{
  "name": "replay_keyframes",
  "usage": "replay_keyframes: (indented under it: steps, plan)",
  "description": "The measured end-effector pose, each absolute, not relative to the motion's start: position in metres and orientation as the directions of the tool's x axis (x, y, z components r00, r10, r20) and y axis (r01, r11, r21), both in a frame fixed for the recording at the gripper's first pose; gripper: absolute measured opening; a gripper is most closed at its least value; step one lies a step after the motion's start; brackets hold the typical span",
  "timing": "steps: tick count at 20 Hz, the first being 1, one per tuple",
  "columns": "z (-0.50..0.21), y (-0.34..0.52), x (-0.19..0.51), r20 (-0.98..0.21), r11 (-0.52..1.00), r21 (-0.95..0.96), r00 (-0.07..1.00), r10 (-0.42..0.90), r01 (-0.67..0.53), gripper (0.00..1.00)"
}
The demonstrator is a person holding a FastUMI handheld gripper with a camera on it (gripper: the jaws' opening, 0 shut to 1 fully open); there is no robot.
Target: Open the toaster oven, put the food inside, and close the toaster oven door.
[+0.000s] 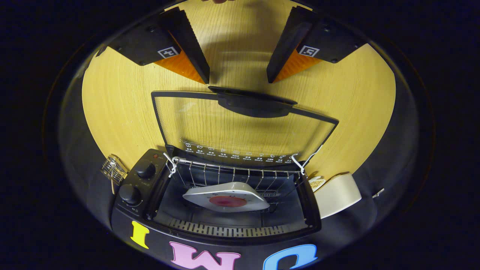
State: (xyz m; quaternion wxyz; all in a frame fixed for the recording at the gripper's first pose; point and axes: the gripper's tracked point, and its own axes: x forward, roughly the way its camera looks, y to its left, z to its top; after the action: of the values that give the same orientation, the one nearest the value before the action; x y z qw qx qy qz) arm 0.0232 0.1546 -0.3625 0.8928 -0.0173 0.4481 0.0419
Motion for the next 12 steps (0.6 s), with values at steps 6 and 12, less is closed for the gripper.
replay_keyframes:
  steps: [6,12]
  plan:
    - [-0.357,0.149,0.035,-0.793,0.995,0.010,0.605,0.069,-0.100,0.99]
    - [-0.337,0.151,0.035,-0.758,0.992,-0.006,0.647,0.080,-0.129,0.99]
